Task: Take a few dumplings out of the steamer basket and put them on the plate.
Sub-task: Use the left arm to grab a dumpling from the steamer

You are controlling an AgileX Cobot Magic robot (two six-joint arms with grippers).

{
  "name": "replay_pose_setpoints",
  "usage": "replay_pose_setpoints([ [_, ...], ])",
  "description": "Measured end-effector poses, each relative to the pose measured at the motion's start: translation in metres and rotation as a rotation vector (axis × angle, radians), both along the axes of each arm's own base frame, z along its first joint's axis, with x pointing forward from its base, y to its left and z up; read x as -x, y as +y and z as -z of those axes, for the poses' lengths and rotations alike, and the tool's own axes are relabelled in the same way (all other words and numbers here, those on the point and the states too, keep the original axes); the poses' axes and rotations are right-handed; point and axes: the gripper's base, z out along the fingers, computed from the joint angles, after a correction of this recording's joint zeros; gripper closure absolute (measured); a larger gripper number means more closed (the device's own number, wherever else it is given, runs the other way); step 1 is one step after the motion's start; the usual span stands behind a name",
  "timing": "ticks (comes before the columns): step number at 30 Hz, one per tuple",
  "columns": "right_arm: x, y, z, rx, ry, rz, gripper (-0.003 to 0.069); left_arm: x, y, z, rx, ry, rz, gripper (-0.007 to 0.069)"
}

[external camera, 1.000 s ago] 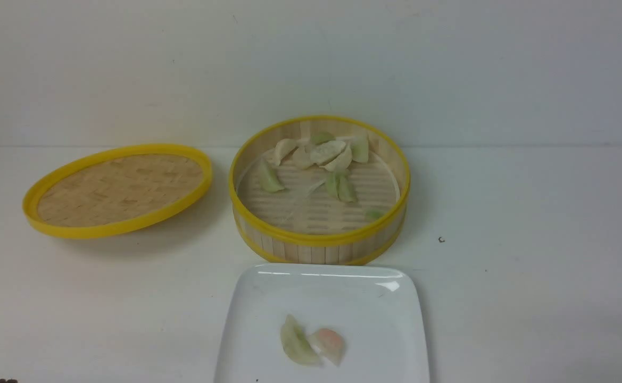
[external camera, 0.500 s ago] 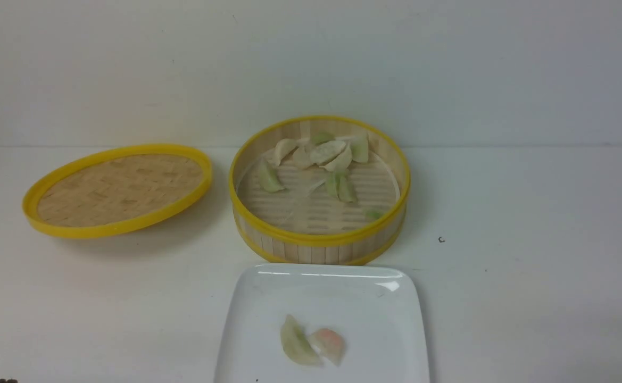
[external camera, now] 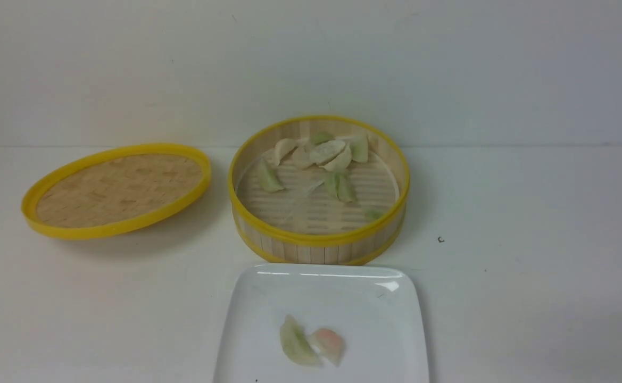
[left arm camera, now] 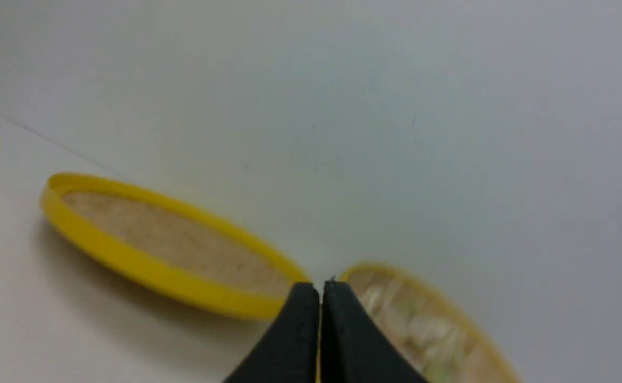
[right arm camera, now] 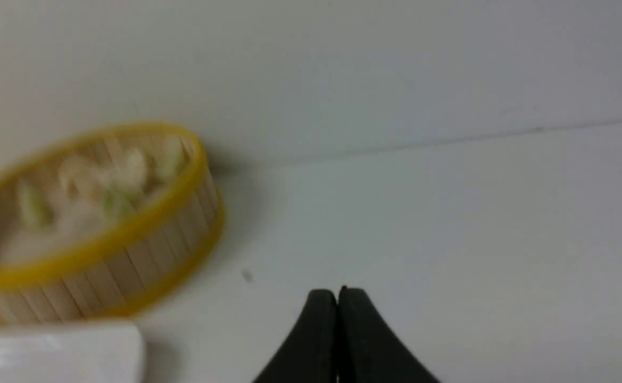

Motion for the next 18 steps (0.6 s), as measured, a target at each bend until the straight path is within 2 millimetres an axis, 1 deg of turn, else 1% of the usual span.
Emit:
replay_pose_setpoints([
  [2,0.0,-0.002,-0.009,-0.221,-0.079,0.022,0.0673,0.003,0.008,-0.012,0.089,-0.128,-0.068,0.0631],
  [3,0.0,-0.002,-0.009,-0.252,-0.085,0.023,0.0673,0.003,0.008,-0.013,0.096,-0.131,-0.067,0.0631],
  [4,0.0,-0.003,-0.011,-0.309,-0.108,0.031,0.0673,0.006,0.01,-0.021,0.113,-0.175,-0.081,0.0631],
  [5,0.0,-0.005,-0.015,-0.414,-0.143,0.044,0.0673,0.01,0.01,-0.037,0.125,-0.227,-0.08,0.0631],
  [6,0.0,-0.006,-0.017,-0.457,-0.161,0.052,0.0673,0.014,0.009,-0.051,0.12,-0.261,-0.07,0.0631],
  [7,0.001,-0.008,-0.018,-0.498,-0.176,0.06,0.0673,0.02,0.007,-0.074,0.09,-0.291,-0.043,0.0631],
  [8,0.001,-0.008,-0.018,-0.523,-0.184,0.065,0.0673,0.023,0.004,-0.091,0.057,-0.293,-0.021,0.0631],
  [9,0.001,-0.009,-0.019,-0.531,-0.186,0.066,0.0673,0.022,0.003,-0.094,0.049,-0.283,-0.016,0.0631],
  [10,0.001,-0.009,-0.019,-0.553,-0.192,0.07,0.0673,0.024,0.001,-0.108,0.018,-0.273,0.004,0.0631],
  [11,0.001,-0.01,-0.02,-0.584,-0.197,0.074,0.0673,0.021,-0.004,-0.13,-0.044,-0.21,0.044,0.0631],
  [12,0.001,-0.009,-0.019,-0.592,-0.184,0.067,0.0673,0.011,-0.01,-0.145,-0.1,-0.097,0.093,0.0631],
  [13,0.001,-0.006,-0.021,-0.586,-0.157,0.045,0.0673,0.004,-0.014,-0.162,-0.158,-0.023,0.127,0.0631],
  [14,0.001,-0.005,-0.023,-0.582,-0.145,0.033,0.0673,0.0,-0.015,-0.167,-0.177,0.017,0.143,0.0631],
  [16,0.007,0.004,-0.044,-0.472,-0.08,-0.056,0.0673,-0.031,-0.024,-0.184,-0.292,0.274,0.251,0.0631],
  [17,0.007,0.005,-0.047,-0.453,-0.07,-0.061,0.0673,-0.038,-0.025,-0.184,-0.299,0.311,0.263,0.0631],
  [18,0.011,0.011,-0.071,-0.343,-0.011,-0.119,0.0673,-0.063,-0.03,-0.189,-0.378,0.471,0.346,0.0631],
])
